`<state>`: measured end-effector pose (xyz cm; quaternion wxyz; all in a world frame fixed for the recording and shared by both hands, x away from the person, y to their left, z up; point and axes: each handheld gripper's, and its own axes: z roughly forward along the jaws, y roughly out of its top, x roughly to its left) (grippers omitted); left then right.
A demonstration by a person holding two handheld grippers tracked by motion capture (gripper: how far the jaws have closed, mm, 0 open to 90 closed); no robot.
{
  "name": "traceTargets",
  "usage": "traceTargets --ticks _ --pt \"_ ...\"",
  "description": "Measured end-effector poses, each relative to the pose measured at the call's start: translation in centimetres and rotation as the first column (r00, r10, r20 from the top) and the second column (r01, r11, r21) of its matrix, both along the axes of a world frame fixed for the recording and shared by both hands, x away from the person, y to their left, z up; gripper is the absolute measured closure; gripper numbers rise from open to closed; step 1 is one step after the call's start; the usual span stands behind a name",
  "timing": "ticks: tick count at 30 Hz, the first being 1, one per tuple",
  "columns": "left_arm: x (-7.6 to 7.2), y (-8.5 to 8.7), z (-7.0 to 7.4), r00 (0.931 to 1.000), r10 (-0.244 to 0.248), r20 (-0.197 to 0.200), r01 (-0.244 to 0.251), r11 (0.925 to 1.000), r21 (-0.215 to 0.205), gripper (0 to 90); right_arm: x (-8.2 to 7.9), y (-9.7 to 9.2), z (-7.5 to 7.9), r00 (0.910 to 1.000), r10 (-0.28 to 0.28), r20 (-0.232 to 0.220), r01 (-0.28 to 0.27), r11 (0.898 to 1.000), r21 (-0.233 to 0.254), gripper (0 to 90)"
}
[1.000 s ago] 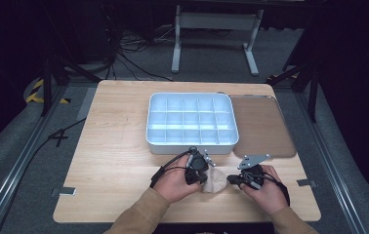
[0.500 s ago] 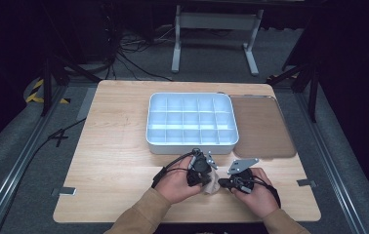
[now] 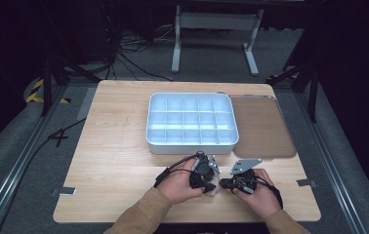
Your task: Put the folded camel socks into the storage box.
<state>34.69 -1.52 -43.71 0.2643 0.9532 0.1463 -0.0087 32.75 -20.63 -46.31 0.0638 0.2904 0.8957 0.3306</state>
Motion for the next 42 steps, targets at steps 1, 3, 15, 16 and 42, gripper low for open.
traceTargets --ticks 1,3,15,16,42 --pt "-0.1 0.0 0.0 1.0000 0.000 0.003 0.000 1.0000 0.001 62.8 0.0 -0.1 0.1 1.0000 0.003 0.002 -0.003 1.000 0.003 84.7" --pt "-0.2 0.0 0.2 0.9999 -0.005 0.016 0.005 0.9999 0.009 60.8 0.0 -0.1 0.2 1.0000 -0.002 0.006 0.002 1.000 0.005 84.5" --pt "-0.5 0.3 0.3 0.9962 0.017 0.085 -0.020 0.9991 0.038 44.3 -0.1 -0.3 1.5 0.9972 -0.069 0.029 0.066 0.994 0.090 69.0" --pt "-0.5 0.3 0.3 0.9962 0.017 0.085 -0.020 0.9991 0.038 43.3 -0.1 -0.3 1.5 0.9972 -0.069 0.029 0.066 0.994 0.090 69.0" --pt "-0.7 0.8 -0.3 0.9963 0.034 0.079 -0.037 0.9986 0.038 38.8 1.1 1.6 -0.3 0.9880 -0.146 -0.052 0.151 0.981 0.124 43.9"
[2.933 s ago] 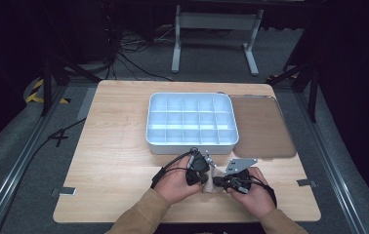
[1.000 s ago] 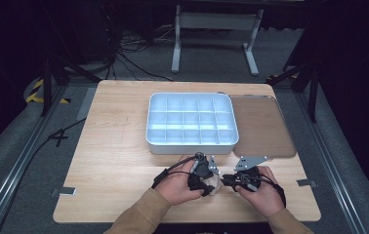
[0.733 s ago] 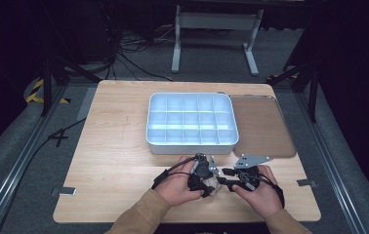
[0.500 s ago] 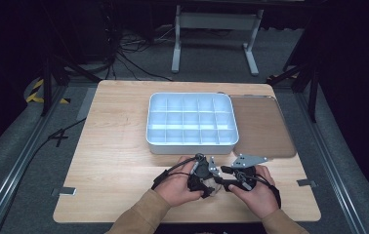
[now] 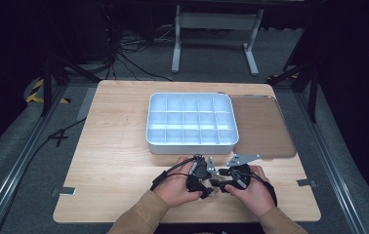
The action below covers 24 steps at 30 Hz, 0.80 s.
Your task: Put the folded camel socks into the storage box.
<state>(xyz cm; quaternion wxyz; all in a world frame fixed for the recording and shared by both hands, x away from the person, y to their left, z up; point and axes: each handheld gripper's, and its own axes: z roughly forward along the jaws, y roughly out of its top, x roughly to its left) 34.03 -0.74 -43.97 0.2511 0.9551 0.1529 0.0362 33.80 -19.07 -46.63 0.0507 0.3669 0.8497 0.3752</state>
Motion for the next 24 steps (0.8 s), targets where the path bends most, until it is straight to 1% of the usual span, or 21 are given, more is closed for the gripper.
traceTargets --ticks 3,5,7,9,11,12,13,16,17,18,20,21,22,23,24 --pt "0.0 0.2 0.0 0.9999 0.010 -0.006 -0.010 0.9999 0.001 39.0 0.4 -0.2 -0.4 0.9995 0.001 -0.032 0.000 1.000 0.030 44.5" --pt "0.0 0.3 0.1 0.9999 0.010 -0.007 -0.010 0.9999 0.004 38.9 0.5 -0.2 -0.5 0.9987 0.005 -0.050 -0.003 0.999 0.042 45.1" --pt "0.0 0.5 0.2 0.9998 0.018 -0.001 -0.018 0.9998 0.012 38.6 0.7 -0.3 -0.5 0.9970 0.008 -0.078 -0.004 0.998 0.058 49.5" --pt "0.0 0.7 0.2 0.9998 0.022 0.004 -0.022 0.9997 0.011 38.5 0.8 -0.3 -0.6 0.9950 0.018 -0.098 -0.011 0.997 0.076 54.2" --pt "0.0 0.9 0.2 0.9996 0.028 0.004 -0.028 0.9995 0.017 38.6 0.8 -0.4 -0.5 0.9928 0.025 -0.117 -0.015 0.996 0.087 57.6" --pt "0.0 0.9 0.2 0.9996 0.028 0.004 -0.028 0.9995 0.017 38.7 0.8 -0.4 -0.5 0.9928 0.025 -0.117 -0.015 0.996 0.087 57.6" --pt "0.0 1.0 0.3 0.9994 0.033 0.003 -0.033 0.9993 0.018 38.9 0.9 -0.4 -0.6 0.9911 0.031 -0.130 -0.018 0.995 0.100 61.6" --pt "0.0 1.3 0.3 0.9991 0.041 0.007 -0.042 0.9990 0.016 39.1 0.8 -0.4 -0.5 0.9908 0.042 -0.129 -0.029 0.994 0.105 67.6" --pt "0.0 1.3 0.3 0.9991 0.041 0.007 -0.042 0.9990 0.016 39.1 0.8 -0.4 -0.5 0.9908 0.042 -0.129 -0.029 0.994 0.105 67.6" --pt "0.0 1.4 0.5 0.9988 0.048 0.003 -0.048 0.9987 0.016 39.1 0.7 -0.2 -0.2 0.9922 0.052 -0.113 -0.043 0.995 0.088 71.5" --pt "0.0 1.5 0.5 0.9989 0.046 0.006 -0.046 0.9989 0.012 39.2 0.6 -0.1 -0.1 0.9934 0.060 -0.098 -0.053 0.996 0.073 73.2" --pt "0.1 1.7 0.7 0.9987 0.051 0.002 -0.051 0.9986 0.013 39.2 0.5 0.0 0.0 0.9939 0.065 -0.089 -0.060 0.996 0.064 73.9" --pt "0.1 1.7 0.7 0.9987 0.051 0.002 -0.051 0.9986 0.013 39.2 0.5 0.0 0.0 0.9939 0.065 -0.089 -0.060 0.996 0.064 73.9" --pt "0.1 1.8 0.7 0.9986 0.053 0.000 -0.053 0.9985 0.016 39.3 0.4 0.1 0.1 0.9946 0.068 -0.078 -0.064 0.996 0.055 75.0" --pt "0.1 1.9 0.8 0.9985 0.056 0.000 -0.056 0.9984 0.009 39.3 0.4 0.1 0.1 0.9946 0.068 -0.078 -0.064 0.996 0.055 75.0"
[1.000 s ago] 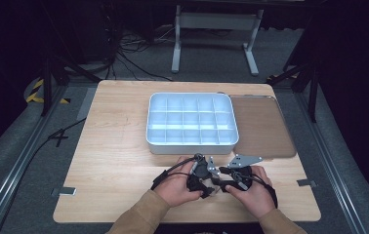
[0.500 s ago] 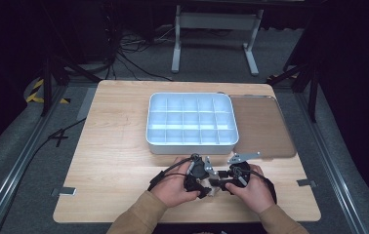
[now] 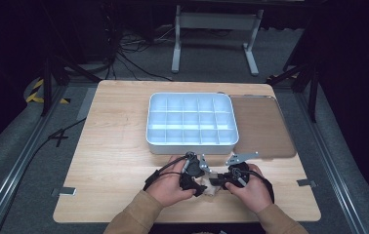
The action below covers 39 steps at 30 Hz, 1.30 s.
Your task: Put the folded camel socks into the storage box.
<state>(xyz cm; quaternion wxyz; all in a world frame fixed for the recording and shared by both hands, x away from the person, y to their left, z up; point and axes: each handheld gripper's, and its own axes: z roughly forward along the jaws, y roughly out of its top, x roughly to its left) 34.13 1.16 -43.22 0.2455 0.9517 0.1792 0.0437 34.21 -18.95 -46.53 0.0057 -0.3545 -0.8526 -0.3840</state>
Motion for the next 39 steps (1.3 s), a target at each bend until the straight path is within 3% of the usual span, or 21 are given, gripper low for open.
traceTargets --ticks 6,13,17,21,26,30,39 --pt "-0.2 0.9 0.4 0.9996 0.028 -0.006 -0.028 0.9996 -0.007 38.0 -0.2 0.2 0.4 0.9998 0.012 0.018 -0.011 1.000 -0.011 76.2" --pt "-0.1 3.1 1.2 0.9976 0.069 0.000 -0.069 0.9975 -0.018 37.9 -0.2 0.1 1.4 0.9996 0.023 0.014 -0.023 1.000 0.001 76.4" --pt "-0.4 4.4 1.4 0.9965 0.083 0.006 -0.083 0.9965 -0.004 37.5 -0.2 0.1 2.1 0.9996 0.026 0.014 -0.026 1.000 -0.001 76.4" --pt "-0.7 6.3 1.5 0.9936 0.113 0.008 -0.112 0.9936 -0.004 36.8 -0.1 0.2 3.2 0.9992 0.033 0.024 -0.032 0.999 -0.020 76.3" --pt "-0.5 8.6 2.1 0.9858 0.168 0.013 -0.167 0.9851 -0.040 36.8 0.3 0.2 4.5 0.9989 0.031 0.036 -0.030 0.998 -0.047 76.3" --pt "-0.5 9.2 2.6 0.9830 0.183 0.005 -0.183 0.9806 -0.071 36.8 0.7 0.1 5.0 0.9991 0.033 0.025 -0.031 0.998 -0.056 76.1" --pt "-0.4 10.2 3.1 0.9792 0.203 0.003 -0.202 0.9765 -0.074 36.8 1.6 -0.1 6.8 0.9983 0.036 0.046 -0.032 0.996 -0.086 76.0"
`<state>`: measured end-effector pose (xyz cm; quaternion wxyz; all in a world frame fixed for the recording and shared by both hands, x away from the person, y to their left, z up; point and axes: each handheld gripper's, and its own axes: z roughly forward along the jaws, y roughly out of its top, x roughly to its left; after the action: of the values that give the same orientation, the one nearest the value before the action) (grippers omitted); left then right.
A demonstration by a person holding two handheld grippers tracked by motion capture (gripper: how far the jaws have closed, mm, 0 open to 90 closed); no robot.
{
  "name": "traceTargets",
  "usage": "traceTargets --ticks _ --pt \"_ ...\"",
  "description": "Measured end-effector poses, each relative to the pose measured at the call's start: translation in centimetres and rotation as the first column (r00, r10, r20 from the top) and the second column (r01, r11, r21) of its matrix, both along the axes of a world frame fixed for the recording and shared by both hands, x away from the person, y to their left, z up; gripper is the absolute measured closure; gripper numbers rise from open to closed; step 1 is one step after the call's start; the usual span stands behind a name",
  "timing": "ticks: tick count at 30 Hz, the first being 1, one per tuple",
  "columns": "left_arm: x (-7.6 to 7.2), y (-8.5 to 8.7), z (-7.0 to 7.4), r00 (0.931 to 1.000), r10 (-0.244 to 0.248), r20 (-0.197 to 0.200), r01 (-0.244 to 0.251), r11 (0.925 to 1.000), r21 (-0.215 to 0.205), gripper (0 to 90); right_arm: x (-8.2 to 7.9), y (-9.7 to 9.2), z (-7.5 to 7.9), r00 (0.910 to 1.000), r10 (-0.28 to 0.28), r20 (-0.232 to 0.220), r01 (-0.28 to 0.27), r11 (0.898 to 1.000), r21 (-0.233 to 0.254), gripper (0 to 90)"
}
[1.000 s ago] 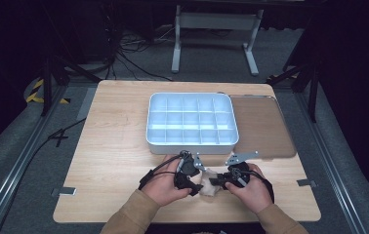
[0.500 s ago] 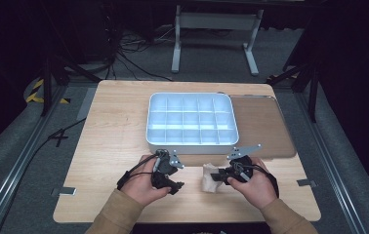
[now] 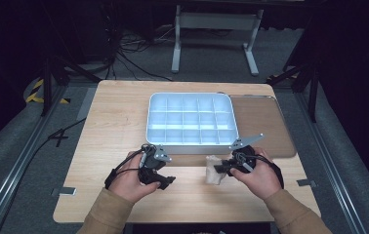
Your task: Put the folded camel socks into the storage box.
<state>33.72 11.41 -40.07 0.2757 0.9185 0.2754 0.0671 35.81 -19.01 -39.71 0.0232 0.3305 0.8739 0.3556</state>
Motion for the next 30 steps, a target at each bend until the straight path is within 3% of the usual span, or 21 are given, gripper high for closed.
traceTargets --ticks 5,9,15,30 --pt "0.0 0.1 -0.1 0.9999 0.010 -0.005 -0.010 0.9999 0.004 36.6 0.6 -0.4 1.3 0.9998 -0.002 0.021 0.002 1.000 -0.005 75.9" --pt "0.1 0.2 -0.1 0.9999 0.008 0.013 -0.008 1.0000 -0.002 35.1 1.2 -0.8 2.4 0.9993 -0.008 0.036 0.008 1.000 -0.004 75.8" --pt "0.1 0.4 -0.2 0.9999 0.011 0.011 -0.011 0.9999 -0.009 34.4 2.0 -1.1 3.1 0.9988 -0.005 0.048 0.006 1.000 -0.026 75.7" --pt "0.2 1.2 0.0 0.9993 0.037 0.010 -0.036 0.9992 -0.019 33.6 5.0 -2.6 4.8 0.9993 -0.008 0.035 0.009 1.000 -0.013 75.0"
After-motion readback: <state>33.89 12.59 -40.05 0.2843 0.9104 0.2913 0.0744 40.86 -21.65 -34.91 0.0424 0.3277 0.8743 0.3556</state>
